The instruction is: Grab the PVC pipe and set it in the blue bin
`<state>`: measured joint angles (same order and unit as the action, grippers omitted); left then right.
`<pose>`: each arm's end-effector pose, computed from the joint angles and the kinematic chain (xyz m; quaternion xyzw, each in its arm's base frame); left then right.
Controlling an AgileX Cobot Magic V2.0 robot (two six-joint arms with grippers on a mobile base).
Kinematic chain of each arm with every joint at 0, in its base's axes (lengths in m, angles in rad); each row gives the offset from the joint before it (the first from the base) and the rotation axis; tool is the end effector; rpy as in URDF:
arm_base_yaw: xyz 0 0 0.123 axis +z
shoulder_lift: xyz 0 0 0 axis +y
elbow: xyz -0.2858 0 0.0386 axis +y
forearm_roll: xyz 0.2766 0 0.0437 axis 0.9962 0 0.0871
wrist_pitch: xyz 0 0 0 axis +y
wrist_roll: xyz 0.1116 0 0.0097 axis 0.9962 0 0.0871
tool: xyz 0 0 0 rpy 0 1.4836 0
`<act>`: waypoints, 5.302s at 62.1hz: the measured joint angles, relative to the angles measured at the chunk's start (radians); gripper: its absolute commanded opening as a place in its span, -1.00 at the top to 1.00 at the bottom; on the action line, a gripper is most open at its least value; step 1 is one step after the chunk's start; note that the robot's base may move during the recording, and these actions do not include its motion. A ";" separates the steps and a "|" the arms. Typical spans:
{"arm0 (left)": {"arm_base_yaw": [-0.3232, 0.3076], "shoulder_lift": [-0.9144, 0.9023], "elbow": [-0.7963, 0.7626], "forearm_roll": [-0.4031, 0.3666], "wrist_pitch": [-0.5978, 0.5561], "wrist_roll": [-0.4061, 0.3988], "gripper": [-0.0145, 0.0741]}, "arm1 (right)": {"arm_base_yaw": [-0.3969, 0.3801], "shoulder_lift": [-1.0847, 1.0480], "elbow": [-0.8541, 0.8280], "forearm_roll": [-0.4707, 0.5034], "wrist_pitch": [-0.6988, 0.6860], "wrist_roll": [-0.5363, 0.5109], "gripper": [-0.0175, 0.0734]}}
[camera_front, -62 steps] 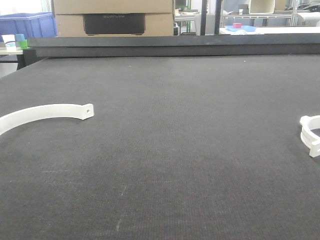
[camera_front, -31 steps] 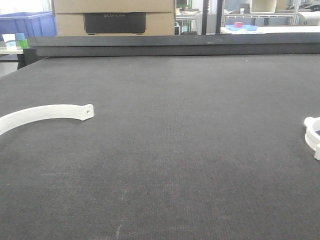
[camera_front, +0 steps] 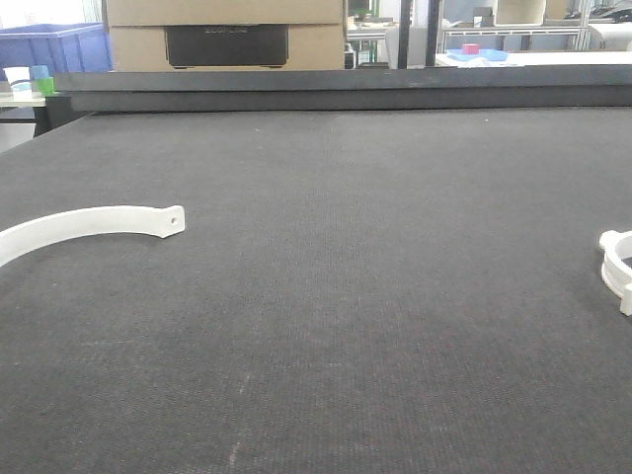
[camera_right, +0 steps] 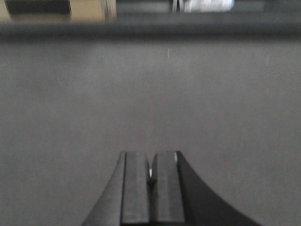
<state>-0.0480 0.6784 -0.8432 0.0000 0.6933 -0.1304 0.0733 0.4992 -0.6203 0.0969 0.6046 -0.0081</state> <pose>0.1685 -0.0081 0.3730 -0.0348 0.8440 -0.0477 0.5331 0.1393 0.0164 0.3275 -0.0159 0.8315 0.0630 0.5517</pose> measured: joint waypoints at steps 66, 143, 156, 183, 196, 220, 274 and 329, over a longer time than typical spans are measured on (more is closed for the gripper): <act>0.000 0.372 0.033 -0.129 0.176 0.000 0.92 | 0.000 0.540 -0.115 0.267 0.032 0.000 0.92; 0.000 0.372 0.033 -0.130 0.167 0.000 0.92 | 0.185 1.187 -0.551 -0.056 0.342 0.515 0.19; 0.000 0.372 0.033 -0.130 0.167 0.000 0.92 | 0.171 1.253 -0.553 -0.041 0.334 0.517 0.28; 0.000 0.372 0.033 -0.130 0.179 0.000 0.92 | 0.155 1.280 -0.556 -0.036 0.342 0.520 0.46; 0.000 0.372 0.033 -0.130 0.153 0.000 0.92 | 0.152 1.283 -0.559 -0.064 0.352 0.520 0.98; 0.000 0.389 -0.057 -0.128 0.160 0.000 0.92 | 0.159 1.162 -0.556 -0.097 0.420 0.346 0.98; 0.000 0.944 -0.291 0.034 0.280 0.000 0.88 | 0.258 0.942 -0.556 -0.097 0.459 0.284 0.98; 0.000 0.994 -0.315 -0.041 0.248 0.000 0.02 | 0.258 0.942 -0.556 -0.090 0.449 0.284 0.98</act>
<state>-0.0480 1.6727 -1.1579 -0.0414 0.9414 -0.1304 0.3310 1.4416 -1.1758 0.0070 1.0534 0.2764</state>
